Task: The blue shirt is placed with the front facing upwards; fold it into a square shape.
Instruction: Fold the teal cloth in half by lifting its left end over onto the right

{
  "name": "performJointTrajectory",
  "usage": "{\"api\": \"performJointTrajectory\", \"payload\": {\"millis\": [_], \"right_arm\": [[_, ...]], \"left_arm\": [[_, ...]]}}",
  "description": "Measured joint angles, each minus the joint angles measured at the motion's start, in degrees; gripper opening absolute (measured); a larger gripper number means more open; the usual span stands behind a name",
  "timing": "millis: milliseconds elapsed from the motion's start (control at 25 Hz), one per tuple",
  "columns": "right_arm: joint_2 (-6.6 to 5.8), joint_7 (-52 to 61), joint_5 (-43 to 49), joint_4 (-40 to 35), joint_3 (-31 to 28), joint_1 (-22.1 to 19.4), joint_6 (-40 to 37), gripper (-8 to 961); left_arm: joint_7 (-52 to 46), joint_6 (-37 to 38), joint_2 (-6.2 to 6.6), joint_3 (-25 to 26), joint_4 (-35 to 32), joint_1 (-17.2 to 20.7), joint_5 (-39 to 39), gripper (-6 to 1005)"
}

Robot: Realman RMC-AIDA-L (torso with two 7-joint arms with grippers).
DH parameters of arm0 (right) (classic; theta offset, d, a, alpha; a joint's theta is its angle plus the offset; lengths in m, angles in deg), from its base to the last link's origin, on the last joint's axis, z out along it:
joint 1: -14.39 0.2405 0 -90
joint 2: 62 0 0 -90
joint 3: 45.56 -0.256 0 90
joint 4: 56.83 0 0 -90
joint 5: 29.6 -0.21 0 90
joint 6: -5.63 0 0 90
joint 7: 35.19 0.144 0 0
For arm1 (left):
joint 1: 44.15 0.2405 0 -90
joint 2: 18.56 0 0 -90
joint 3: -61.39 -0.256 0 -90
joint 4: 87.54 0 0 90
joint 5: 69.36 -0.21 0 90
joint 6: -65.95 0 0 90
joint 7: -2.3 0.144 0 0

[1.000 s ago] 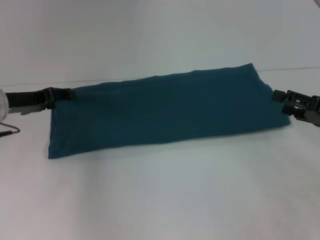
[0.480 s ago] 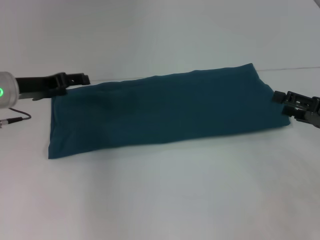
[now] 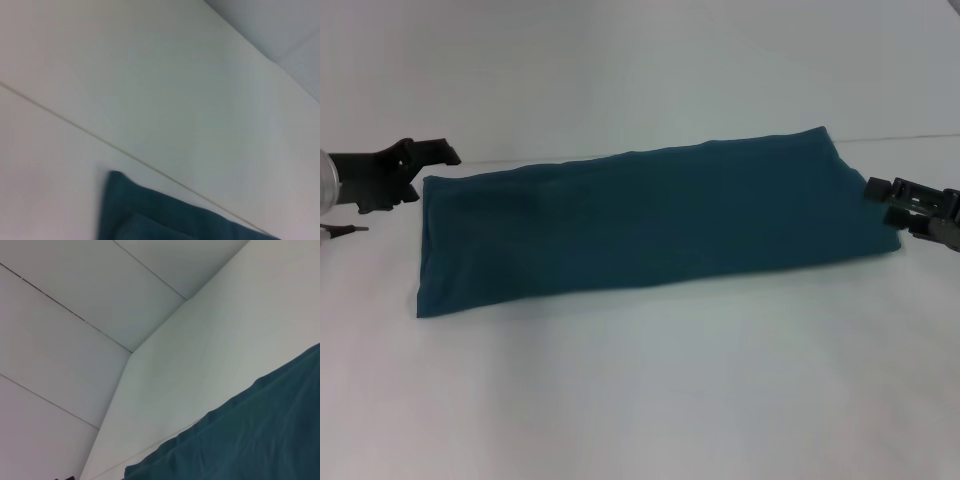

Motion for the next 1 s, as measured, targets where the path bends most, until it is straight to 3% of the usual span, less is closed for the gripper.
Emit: {"api": "performJointTrajectory", "payload": {"millis": [160, 1000], "right_arm": [[0.0, -0.01, 0.0, 0.0, 0.35, 0.31, 0.66, 928], [0.0, 0.09, 0.0, 0.0, 0.57, 0.61, 1.19, 927]], "left_arm": [[3.05, -6.21, -0.66, -1.18, 3.3, -0.11, -0.08, 843], [7.93, -16.3, -1.63, -2.05, 12.08, -0.75, -1.42, 844]]}}
